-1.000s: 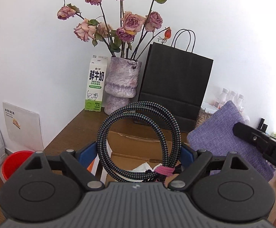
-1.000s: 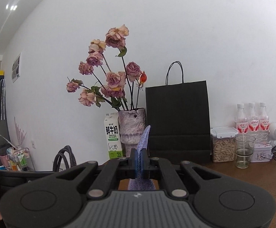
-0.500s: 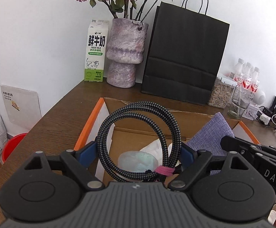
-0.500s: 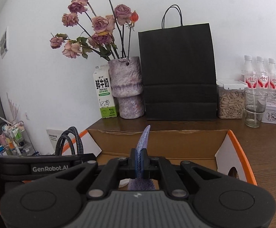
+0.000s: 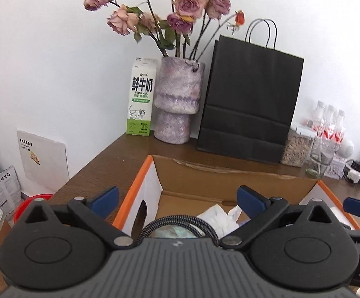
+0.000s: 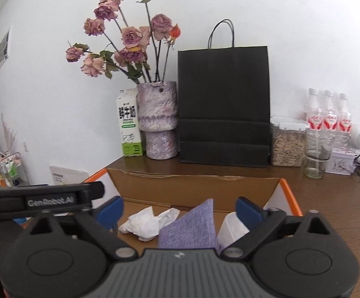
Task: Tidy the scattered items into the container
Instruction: 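Carry the cable and purple bag into the box and open both grippers, then withdraw both grippers from the box toward the remaining items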
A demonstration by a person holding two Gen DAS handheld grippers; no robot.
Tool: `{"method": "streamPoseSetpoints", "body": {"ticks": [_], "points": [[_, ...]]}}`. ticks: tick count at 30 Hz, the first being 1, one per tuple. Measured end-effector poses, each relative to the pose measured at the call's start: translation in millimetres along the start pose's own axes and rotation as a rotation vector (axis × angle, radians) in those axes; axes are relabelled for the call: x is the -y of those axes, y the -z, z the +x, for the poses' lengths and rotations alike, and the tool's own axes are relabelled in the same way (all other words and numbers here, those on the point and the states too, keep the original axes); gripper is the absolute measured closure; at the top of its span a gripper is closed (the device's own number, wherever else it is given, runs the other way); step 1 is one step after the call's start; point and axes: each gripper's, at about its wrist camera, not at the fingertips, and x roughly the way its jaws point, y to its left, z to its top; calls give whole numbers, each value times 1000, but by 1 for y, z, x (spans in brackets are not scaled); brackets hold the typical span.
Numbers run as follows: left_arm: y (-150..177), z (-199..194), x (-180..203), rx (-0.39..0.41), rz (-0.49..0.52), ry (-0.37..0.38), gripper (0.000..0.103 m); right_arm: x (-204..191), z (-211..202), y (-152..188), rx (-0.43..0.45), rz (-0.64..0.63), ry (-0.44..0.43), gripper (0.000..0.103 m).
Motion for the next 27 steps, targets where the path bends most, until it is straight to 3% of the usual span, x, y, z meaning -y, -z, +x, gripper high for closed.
{"method": "streamPoseSetpoints", "body": {"ticks": [5,27], "points": [[-3,-9,-6,47,-43,2,0,-1,-7,-1,8,-5,-8,0],[11,-25,-9,97,-4,4,0,-2,-47,-2,103,-23,-22,0]]}}
